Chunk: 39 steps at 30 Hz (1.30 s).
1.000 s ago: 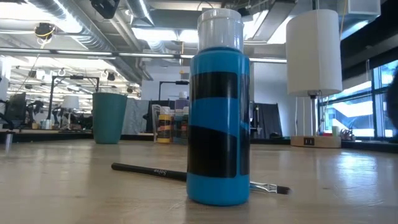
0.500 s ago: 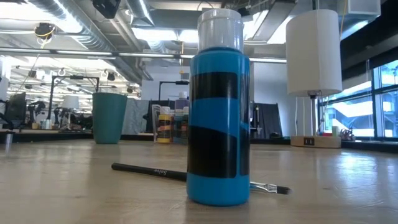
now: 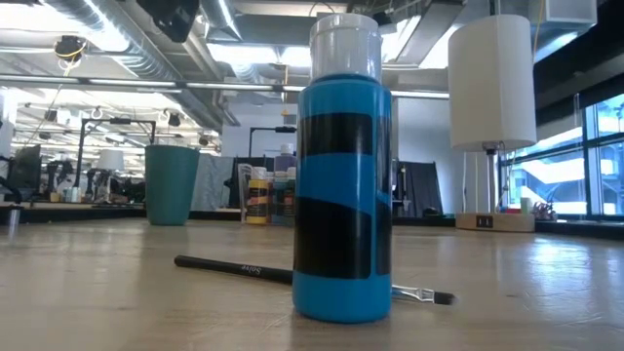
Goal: Pick & Place Paint Supplies
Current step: Put the silver paint brush into the green cup
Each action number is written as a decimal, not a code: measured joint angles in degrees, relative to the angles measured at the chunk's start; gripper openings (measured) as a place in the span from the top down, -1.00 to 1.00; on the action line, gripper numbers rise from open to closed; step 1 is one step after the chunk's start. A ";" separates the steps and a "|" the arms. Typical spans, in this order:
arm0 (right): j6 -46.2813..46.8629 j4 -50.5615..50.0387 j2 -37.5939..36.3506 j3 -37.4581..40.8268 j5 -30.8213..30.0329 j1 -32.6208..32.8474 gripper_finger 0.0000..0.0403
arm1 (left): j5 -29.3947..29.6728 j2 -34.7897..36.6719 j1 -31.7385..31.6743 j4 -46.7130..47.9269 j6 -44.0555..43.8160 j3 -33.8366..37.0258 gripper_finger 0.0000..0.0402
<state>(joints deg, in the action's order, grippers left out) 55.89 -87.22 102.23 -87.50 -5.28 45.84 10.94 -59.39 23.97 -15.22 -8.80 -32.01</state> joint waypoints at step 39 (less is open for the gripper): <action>9.48 51.20 -3.47 17.00 5.00 1.45 -0.65 | 0.26 0.02 0.04 -0.29 -8.43 0.00 0.25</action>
<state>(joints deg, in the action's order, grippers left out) 65.36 -36.02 98.76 -70.50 -0.28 47.29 11.20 -59.37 24.01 -15.52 -17.23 -32.01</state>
